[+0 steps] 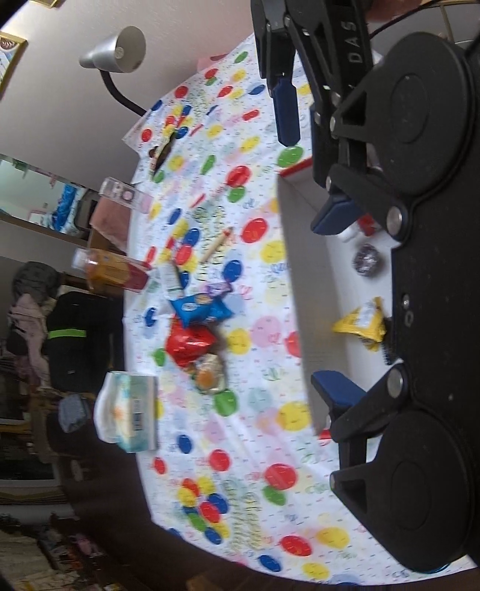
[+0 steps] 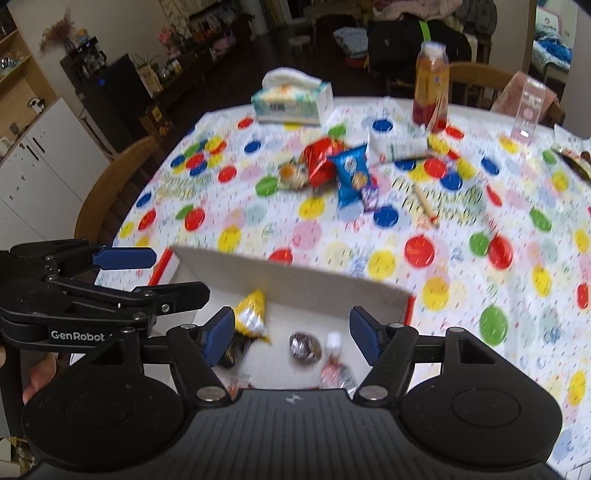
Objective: Organize snacks
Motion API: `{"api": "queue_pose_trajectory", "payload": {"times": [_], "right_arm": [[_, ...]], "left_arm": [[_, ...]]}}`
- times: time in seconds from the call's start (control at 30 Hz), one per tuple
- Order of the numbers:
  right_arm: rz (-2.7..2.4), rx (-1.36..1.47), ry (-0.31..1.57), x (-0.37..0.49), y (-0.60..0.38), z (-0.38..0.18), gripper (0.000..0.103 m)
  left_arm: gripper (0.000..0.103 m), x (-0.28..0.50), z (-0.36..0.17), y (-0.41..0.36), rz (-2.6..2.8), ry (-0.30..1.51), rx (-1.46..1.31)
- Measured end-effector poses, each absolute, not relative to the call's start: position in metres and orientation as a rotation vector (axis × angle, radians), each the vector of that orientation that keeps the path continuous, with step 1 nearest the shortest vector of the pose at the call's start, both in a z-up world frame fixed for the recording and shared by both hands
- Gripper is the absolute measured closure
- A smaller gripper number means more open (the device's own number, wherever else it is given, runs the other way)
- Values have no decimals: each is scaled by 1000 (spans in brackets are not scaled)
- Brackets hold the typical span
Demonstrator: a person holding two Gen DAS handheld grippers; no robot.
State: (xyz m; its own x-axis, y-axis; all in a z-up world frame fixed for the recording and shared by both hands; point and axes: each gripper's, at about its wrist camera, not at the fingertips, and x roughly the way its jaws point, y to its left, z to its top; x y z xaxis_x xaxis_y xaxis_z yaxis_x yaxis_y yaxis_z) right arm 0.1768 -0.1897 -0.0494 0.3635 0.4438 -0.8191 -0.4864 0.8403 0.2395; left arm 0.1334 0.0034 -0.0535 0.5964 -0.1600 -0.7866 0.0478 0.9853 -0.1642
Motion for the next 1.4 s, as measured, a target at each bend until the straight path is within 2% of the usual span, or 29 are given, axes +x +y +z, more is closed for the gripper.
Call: {"api": "queue_pose_trajectory", "payload": {"times": [0.13, 0.4, 0.47, 0.9, 1.4], "right_arm": [[589, -32, 1014, 193, -198, -39, 27], [560, 2, 1004, 240, -215, -36, 26], [552, 7, 1008, 254, -218, -38, 21], [508, -20, 1074, 348, -226, -80, 21], [524, -98, 1166, 409, -211, -147, 21]], "left_arm": [[15, 144, -45, 1, -109, 892, -107], [2, 176, -40, 3, -79, 849, -98], [1, 187, -41, 4, -65, 848, -98], [1, 273, -71, 39, 105, 907, -161], [3, 352, -131, 89, 256, 1047, -367]]}}
